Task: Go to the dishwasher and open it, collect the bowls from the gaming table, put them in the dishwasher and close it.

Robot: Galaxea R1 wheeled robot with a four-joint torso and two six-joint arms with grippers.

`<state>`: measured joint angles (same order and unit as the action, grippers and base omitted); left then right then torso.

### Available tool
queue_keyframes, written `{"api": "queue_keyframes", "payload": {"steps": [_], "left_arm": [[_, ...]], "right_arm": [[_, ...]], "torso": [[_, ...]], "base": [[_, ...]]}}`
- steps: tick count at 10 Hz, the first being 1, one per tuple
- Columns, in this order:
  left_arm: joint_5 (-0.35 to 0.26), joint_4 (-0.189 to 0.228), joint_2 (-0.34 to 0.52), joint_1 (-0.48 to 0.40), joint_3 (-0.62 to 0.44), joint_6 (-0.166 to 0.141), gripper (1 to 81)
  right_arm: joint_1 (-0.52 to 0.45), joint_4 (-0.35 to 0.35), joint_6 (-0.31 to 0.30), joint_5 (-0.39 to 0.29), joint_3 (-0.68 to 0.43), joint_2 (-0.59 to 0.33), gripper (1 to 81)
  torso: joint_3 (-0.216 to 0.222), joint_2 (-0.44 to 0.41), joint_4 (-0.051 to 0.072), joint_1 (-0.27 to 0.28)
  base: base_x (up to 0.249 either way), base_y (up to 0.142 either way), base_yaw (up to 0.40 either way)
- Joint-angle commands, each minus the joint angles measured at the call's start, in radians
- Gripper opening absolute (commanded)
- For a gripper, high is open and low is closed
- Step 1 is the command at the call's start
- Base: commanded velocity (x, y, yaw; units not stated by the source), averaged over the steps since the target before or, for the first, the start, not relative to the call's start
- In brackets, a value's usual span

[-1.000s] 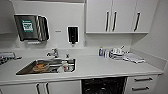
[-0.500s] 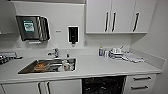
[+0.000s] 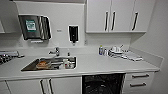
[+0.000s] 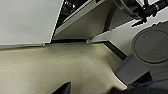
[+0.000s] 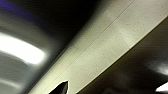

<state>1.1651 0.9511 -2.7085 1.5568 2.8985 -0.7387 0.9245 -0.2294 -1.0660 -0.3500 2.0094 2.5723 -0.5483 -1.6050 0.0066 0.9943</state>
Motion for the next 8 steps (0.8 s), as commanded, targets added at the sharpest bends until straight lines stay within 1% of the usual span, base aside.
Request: {"api": "queue_keyframes", "payload": {"steps": [1, 2, 3, 8], "left_arm": [[-0.001, -0.008, 0.036, -0.056, 0.024, -0.004, 81.1], [-0.001, -0.006, 0.036, -0.056, 0.025, -0.004, 81.1], [-0.008, 0.006, 0.035, -0.056, 0.025, -0.004, 81.1], [-0.015, 0.009, 0.024, -0.053, 0.025, -0.004, 81.1]], "right_arm": [[-0.035, -0.014, 0.115, -0.293, -0.084, 0.016, 81.1], [-0.023, -0.047, 0.112, -0.277, -0.074, 0.025, 81.1], [-0.015, -0.064, 0.110, -0.277, -0.052, 0.039, 81.1], [0.017, -0.074, 0.110, -0.274, -0.018, 0.053, 81.1]], "torso": [[0.000, 0.000, 0.000, 0.000], [0.000, 0.000, 0.000, 0.001], [0.000, 0.000, 0.000, 0.000], [-0.001, 0.000, 0.000, 0.001]], "base": [[-0.080, 0.000, 0.000], [-0.083, 0.000, 0.000], [-0.088, 0.000, 0.000], [-0.086, 0.000, 0.000]]}}
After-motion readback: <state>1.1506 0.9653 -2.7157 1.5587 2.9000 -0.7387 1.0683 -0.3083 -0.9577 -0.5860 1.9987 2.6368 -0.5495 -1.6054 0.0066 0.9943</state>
